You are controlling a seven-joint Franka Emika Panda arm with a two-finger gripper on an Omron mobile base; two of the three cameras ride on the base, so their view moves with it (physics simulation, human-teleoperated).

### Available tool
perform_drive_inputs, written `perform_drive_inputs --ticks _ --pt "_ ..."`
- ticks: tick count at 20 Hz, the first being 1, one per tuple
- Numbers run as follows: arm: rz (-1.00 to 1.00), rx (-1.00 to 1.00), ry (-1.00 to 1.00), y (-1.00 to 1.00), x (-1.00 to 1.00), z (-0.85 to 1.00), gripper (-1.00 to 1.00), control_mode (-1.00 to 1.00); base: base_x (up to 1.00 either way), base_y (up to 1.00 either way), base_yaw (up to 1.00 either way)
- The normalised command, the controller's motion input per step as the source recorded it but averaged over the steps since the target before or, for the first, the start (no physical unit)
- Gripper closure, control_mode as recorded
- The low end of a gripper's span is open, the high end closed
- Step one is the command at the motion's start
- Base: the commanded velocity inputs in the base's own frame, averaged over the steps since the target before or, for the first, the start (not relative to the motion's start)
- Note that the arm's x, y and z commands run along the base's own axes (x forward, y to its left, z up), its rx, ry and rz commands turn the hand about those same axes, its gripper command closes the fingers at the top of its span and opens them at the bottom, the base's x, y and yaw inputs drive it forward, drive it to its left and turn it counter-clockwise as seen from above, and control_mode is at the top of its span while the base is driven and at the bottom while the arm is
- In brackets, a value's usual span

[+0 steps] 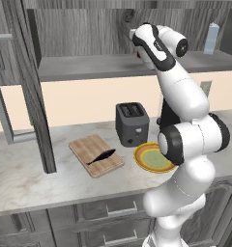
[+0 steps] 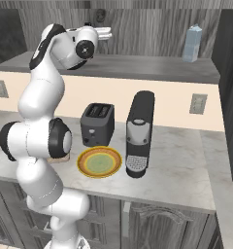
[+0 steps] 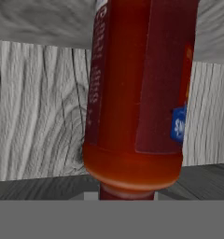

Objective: Pick the fish from the plate and place it on the cutting board. Then pick the condiment bottle from the cabinet and place it next to the cutting board.

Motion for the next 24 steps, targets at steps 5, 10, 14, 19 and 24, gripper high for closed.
perform_drive_inputs --ticks 5,10,14,19,24 --pt "0.00 0.00 0.04 0.10 -0.45 -0.02 1.00 -1.00 0.00 0.00 0.00" --pt "0.00 0.00 0.08 0.06 -0.54 -0.12 1.00 -1.00 0.00 0.00 0.00" --pt "0.00 0.00 0.09 0.01 -0.49 0.00 1.00 -1.00 0.00 0.00 0.00" --pt "0.00 0.05 0.10 0.05 -0.38 0.15 1.00 -1.00 0.00 0.00 0.00" --pt "0.00 0.07 0.09 0.06 -0.34 0.23 1.00 -1.00 0.00 0.00 0.00"
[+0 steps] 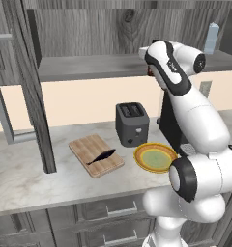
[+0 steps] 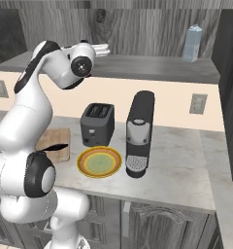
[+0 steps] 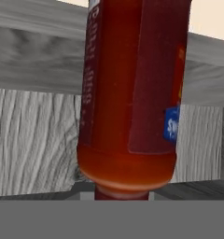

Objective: Pick the fish from the plate and place it on the cutting board. Then pick the condiment bottle from the cabinet and place it next to the cutting board.

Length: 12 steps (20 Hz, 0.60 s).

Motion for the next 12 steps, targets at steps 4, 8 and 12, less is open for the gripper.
perform_drive_inputs --ticks 4,8,12 --pt "0.00 0.08 0.06 0.08 -0.35 0.19 1.00 -1.00 0.00 0.00 0.00" --pt "0.00 0.08 0.01 0.11 -0.33 0.09 1.00 -1.00 0.00 0.00 0.00" --pt "0.00 0.07 0.00 0.19 -0.37 0.00 1.00 -1.00 0.00 0.00 0.00"
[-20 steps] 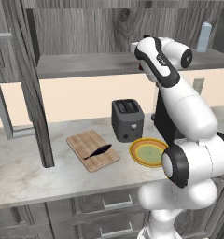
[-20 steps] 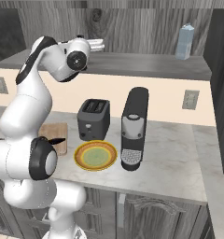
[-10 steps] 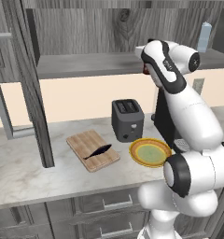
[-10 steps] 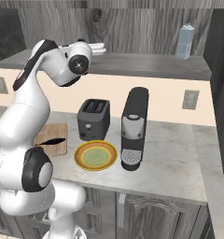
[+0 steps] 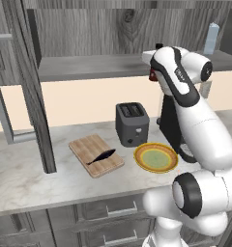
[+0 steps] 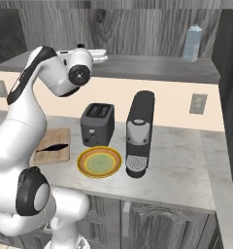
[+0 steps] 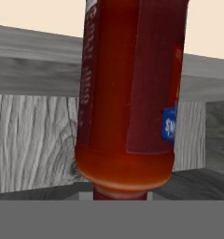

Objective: Pick the fish from the plate and place it on the cutting board. Then pick the condiment bottle from the cabinet and place it next to the cutting board.

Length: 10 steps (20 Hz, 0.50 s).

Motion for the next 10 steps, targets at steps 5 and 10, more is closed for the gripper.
perform_drive_inputs --ticks 5,10 --pt "0.00 0.04 0.00 0.23 -0.44 0.00 1.00 -1.00 0.00 0.00 0.00" --pt "0.00 0.05 0.00 0.17 -0.58 0.00 1.00 -1.00 0.00 0.00 0.00"
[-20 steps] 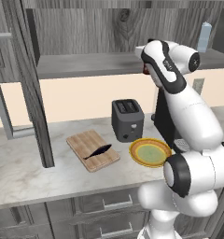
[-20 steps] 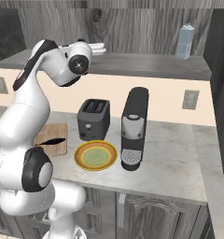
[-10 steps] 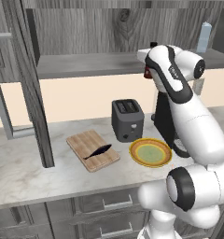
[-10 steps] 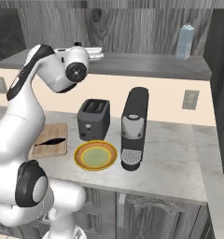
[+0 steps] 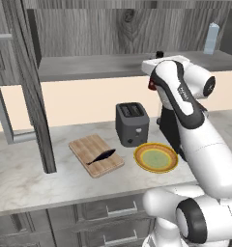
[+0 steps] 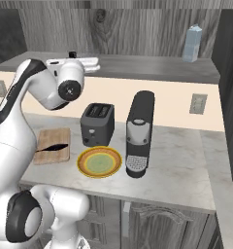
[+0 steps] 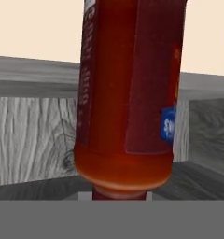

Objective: Pick the fish from the plate and place it on the cutting board. Then pick the condiment bottle from the cabinet and place it next to the cutting board.

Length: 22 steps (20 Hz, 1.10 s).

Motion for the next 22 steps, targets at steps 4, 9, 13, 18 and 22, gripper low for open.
perform_drive_inputs --ticks 4,9,13,18,22 --pt "0.00 0.08 0.00 0.12 -0.54 0.00 1.00 -1.00 0.00 0.00 0.00" --pt "0.00 0.09 0.00 0.07 -0.47 0.00 1.00 -1.00 0.00 0.00 0.00" --pt "0.00 0.12 0.00 0.02 -0.43 0.00 1.00 -1.00 0.00 0.00 0.00" --pt "0.00 0.13 0.00 0.02 -0.46 0.00 1.00 -1.00 0.00 0.00 0.00" --pt "0.00 0.12 0.00 0.03 -0.44 0.00 1.00 -1.00 0.00 0.00 0.00"
